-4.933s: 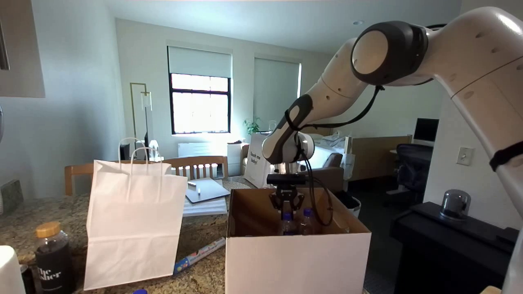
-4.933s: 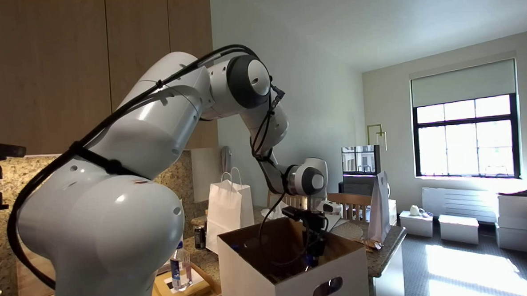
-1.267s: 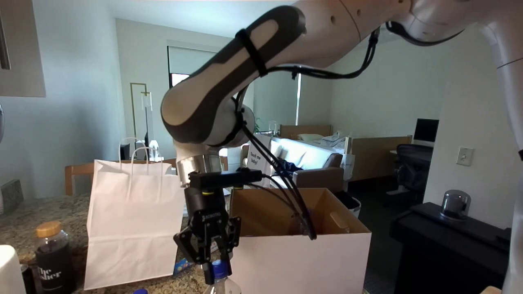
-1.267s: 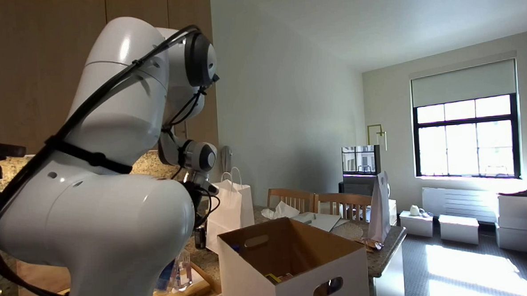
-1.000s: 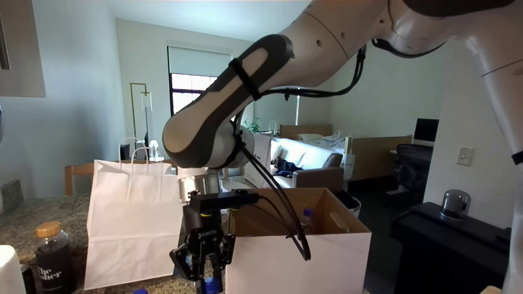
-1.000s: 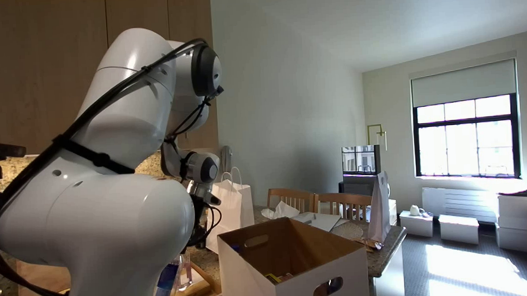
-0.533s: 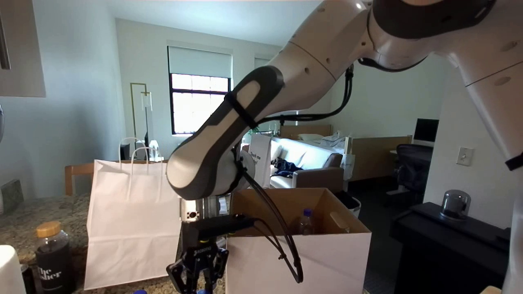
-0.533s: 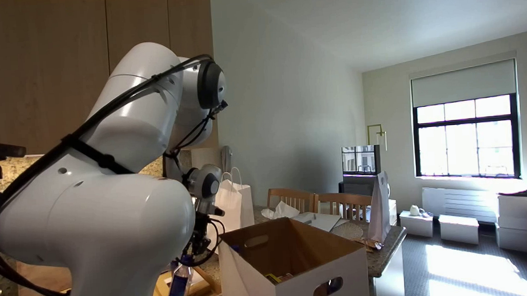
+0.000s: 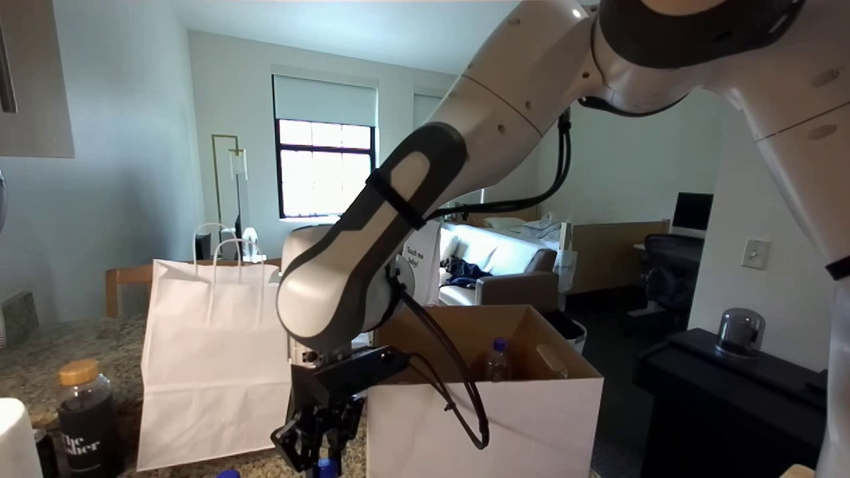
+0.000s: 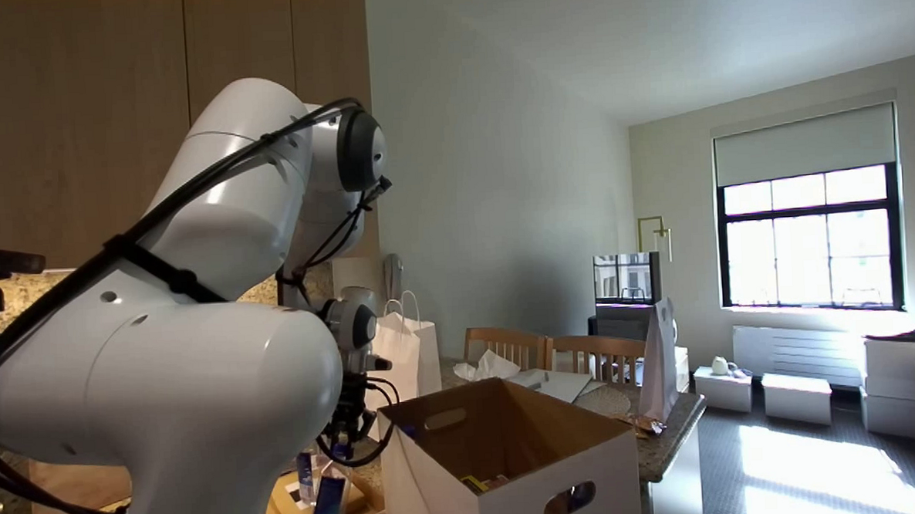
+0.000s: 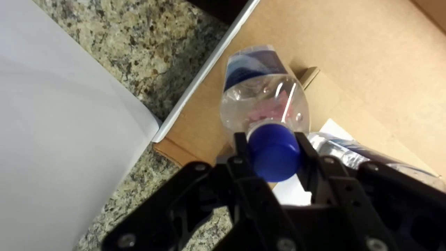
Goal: Remove the water bottle from the box
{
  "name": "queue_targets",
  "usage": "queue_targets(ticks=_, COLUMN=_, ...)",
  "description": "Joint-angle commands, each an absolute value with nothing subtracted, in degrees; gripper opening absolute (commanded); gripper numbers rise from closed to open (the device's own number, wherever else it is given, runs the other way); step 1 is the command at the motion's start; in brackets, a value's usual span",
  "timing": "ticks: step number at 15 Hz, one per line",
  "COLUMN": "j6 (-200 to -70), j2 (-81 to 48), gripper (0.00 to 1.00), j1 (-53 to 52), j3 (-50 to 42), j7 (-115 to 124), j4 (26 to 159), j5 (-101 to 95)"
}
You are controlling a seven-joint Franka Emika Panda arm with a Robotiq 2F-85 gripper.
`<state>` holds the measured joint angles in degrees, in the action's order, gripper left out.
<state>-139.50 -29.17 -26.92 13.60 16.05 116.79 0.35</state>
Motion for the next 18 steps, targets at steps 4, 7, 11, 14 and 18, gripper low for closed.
queue_targets(ticks=4, j6=-145.0, j2=-28.7, gripper=0.11, j1=-28.7, j3=11.2, j7=18.0, j4=120.1, j5=-4.4)
queue_targets(ticks=7, j6=-145.5, j2=-27.3, gripper=0.12, j1=-28.7, j3=11.3, j7=18.1, j4=121.1, j5=-4.2)
queue_targets(ticks=11, j6=-148.6, j2=-25.9, gripper=0.12, j1=-29.0, j3=10.8, j7=18.6, j4=122.3, j5=-5.0)
queue_targets(ticks=14, j6=-150.8, j2=-25.3, gripper=0.12, j1=-29.5, j3=9.4, j7=20.2, j4=123.6, j5=-7.4)
queue_targets(ticks=18, j6=-153.9, j2=-24.8, gripper=0.12, j1=-30.0, j3=8.6, j7=21.9, j4=124.6, j5=-8.2)
